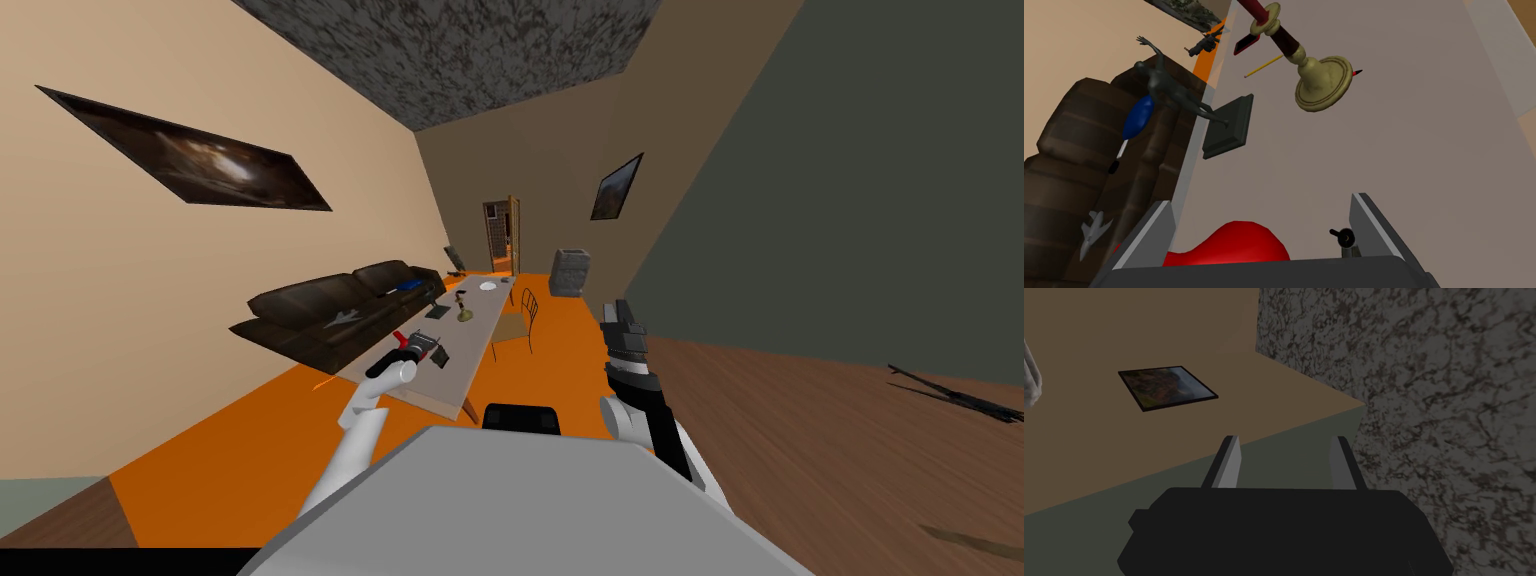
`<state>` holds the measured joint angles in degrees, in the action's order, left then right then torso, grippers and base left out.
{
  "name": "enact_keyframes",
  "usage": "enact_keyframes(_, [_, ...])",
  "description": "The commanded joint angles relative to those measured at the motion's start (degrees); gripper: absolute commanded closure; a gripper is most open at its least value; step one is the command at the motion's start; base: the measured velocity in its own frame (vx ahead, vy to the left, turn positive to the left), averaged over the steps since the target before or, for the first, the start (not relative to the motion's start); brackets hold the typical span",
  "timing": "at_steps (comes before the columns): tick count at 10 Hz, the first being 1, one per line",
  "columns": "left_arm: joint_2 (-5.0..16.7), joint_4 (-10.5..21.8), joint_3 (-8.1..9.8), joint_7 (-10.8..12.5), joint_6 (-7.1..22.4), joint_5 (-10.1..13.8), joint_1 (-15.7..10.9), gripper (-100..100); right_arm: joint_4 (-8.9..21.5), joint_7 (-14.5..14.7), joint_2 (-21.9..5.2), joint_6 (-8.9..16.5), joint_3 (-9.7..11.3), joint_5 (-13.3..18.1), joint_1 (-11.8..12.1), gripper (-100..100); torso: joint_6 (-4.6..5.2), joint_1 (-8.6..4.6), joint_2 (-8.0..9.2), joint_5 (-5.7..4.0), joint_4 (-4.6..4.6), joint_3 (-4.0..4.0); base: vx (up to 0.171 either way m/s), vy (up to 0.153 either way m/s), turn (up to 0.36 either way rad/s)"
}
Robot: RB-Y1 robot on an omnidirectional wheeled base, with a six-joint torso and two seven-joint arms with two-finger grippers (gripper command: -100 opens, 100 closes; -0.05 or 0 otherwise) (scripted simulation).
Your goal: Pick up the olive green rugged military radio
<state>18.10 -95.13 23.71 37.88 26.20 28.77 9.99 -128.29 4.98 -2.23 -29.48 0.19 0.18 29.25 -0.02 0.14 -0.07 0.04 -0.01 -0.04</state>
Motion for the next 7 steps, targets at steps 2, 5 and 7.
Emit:
enact_keyframes(2, [0.58,2.71,1.95,2.21,3.97,1.68,-0.27,-100,0.0,0.0,0.0,0.0,0.0,0.0,0.0,0,-0.01,-0.02,-0.01,0.0,0.0,0.0,0.01,0.022,-0.104])
enact_keyframes(5, [1.16,4.69,3.12,3.49,7.74,2.99,-0.3,-100,0.0,0.0,0.0,0.0,0.0,0.0,0.0,0,0.0,-0.02,-0.04,-0.01,-0.01,-0.02,0.016,0.022,-0.089])
enact_keyframes(7, [1.76,6.6,4.26,4.7,10.45,4.25,-0.25,-100,0.0,0.0,0.0,0.0,0.0,0.0,0.0,0,0.0,-0.01,-0.08,0.0,-0.02,-0.05,0.025,0.021,-0.086])
